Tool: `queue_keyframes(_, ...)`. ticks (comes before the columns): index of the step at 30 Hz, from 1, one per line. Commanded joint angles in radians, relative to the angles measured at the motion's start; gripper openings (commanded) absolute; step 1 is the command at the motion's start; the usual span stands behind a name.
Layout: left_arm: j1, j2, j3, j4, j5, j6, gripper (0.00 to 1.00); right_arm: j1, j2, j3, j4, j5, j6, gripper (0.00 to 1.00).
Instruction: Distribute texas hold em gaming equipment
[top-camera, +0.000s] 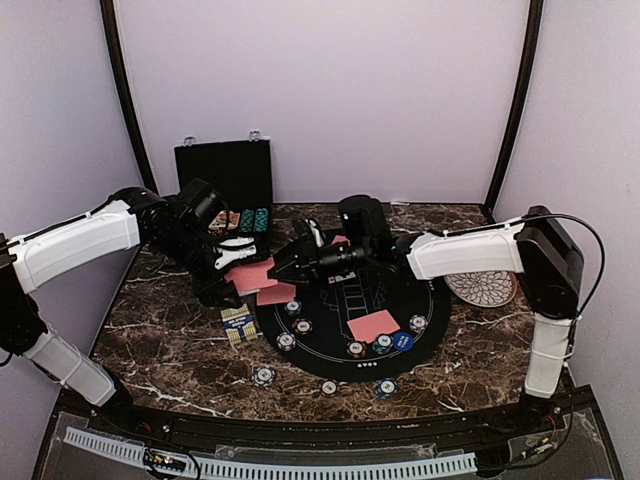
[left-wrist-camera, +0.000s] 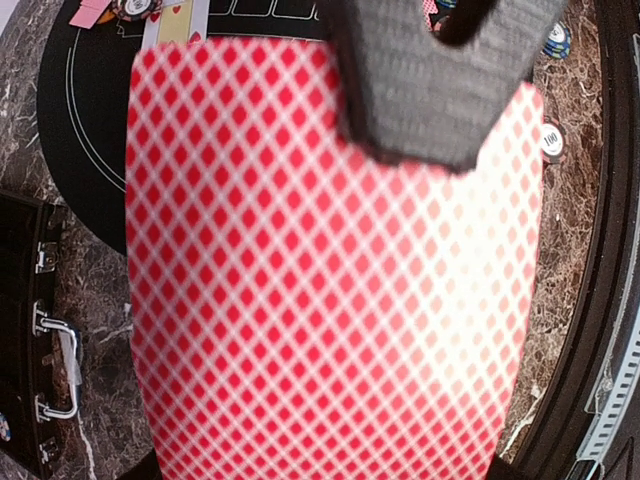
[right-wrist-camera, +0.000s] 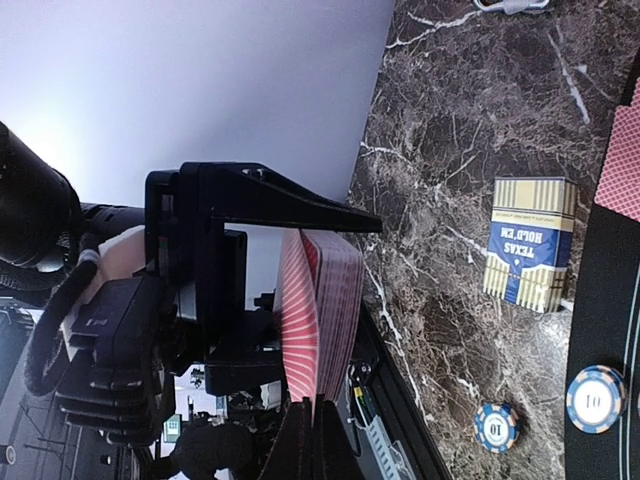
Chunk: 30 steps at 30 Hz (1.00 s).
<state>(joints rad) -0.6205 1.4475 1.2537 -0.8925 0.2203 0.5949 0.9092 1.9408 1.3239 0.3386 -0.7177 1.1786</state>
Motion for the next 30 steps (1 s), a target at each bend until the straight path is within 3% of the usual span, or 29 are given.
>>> queue_keyframes(1, 0.003, -0.007, -0.02, 0.003, -0.028, 0.009, 0.0, -0.046, -0.087, -0.013, -0.108, 0.009, -0.075, 0.0)
queue_keyframes(8, 0.002, -0.01, -0.033, 0.008, -0.047, 0.009, 0.0, -0.118, -0.189, -0.036, -0.327, 0.038, -0.204, 0.0)
queue_keyframes(13, 0.002, -0.013, -0.041, 0.011, -0.051, 0.009, 0.0, -0.187, -0.243, -0.019, -0.578, 0.12, -0.326, 0.0)
queue_keyframes(16, 0.002, -0.012, -0.04, 0.008, -0.051, 0.007, 0.0, -0.223, -0.241, 0.053, -0.807, 0.273, -0.445, 0.0)
queue_keyframes(22, 0.003, -0.022, -0.045, 0.007, -0.048, 0.006, 0.0, -0.236, -0.164, 0.248, -1.156, 0.719, -0.579, 0.0)
queue_keyframes(30, 0.002, -0.032, -0.054, 0.008, -0.047, 0.009, 0.0, -0.191, -0.038, 0.413, -1.336, 1.098, -0.587, 0.0)
